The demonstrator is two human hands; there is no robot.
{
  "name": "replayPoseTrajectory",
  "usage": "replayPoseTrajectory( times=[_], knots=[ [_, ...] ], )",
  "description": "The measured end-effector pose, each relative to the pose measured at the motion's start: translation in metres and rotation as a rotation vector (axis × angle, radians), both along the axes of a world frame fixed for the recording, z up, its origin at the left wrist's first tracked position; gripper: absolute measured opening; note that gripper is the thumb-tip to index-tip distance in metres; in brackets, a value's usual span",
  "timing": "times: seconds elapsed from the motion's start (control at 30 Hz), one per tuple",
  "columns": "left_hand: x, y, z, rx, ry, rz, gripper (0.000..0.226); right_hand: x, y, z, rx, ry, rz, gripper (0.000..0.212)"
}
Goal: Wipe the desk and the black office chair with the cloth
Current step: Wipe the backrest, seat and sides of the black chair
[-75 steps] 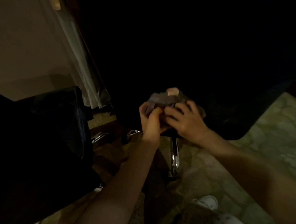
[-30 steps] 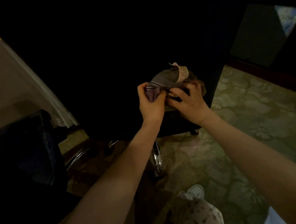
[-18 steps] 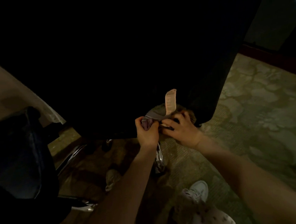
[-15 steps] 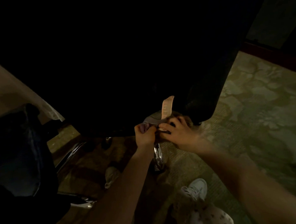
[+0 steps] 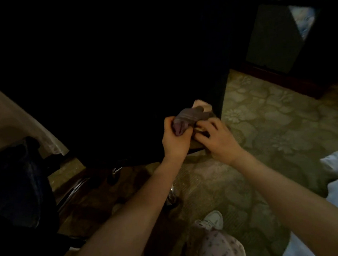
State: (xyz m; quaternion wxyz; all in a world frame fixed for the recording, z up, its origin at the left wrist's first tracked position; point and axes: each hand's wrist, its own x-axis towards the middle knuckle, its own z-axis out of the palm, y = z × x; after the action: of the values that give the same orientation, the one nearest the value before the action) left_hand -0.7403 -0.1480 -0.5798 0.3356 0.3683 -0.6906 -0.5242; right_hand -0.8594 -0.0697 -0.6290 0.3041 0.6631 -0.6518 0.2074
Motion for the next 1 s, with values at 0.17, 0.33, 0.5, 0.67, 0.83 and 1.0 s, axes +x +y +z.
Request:
replayPoseTrajectory(
  times=[0.17,0.33,0.5,0.67,0.83,1.0],
  knots=[
    [-0.034,0.002,0.052,-0.297,0.1,-0.007,0.038,-0.038,-0.006,0.046,-0.278,0.201,-0.184,0.024],
    [-0.035,-0.006,0.029,-0.343,0.057,-0.028,0.037,-0.046,-0.025,0.018,-0.394,0.209,-0.162,0.013],
    [-0.026,-0.017,-0.031,-0.28,-0.056,-0.07,0.037,-0.032,-0.032,-0.038,-0.338,0.116,-0.129,0.015],
    [-0.017,-0.021,-0.073,-0.069,-0.315,0.038,0.032,-0.003,-0.027,-0.094,-0.056,-0.113,-0.076,0.041],
    [-0.004,-0.02,-0.086,0.144,-0.511,0.109,0.023,0.018,-0.021,-0.103,0.378,-0.397,0.011,0.064],
    [-0.003,0.005,-0.068,0.17,-0.496,0.063,0.019,0.025,0.008,-0.088,0.316,-0.404,0.002,0.055]
  ],
)
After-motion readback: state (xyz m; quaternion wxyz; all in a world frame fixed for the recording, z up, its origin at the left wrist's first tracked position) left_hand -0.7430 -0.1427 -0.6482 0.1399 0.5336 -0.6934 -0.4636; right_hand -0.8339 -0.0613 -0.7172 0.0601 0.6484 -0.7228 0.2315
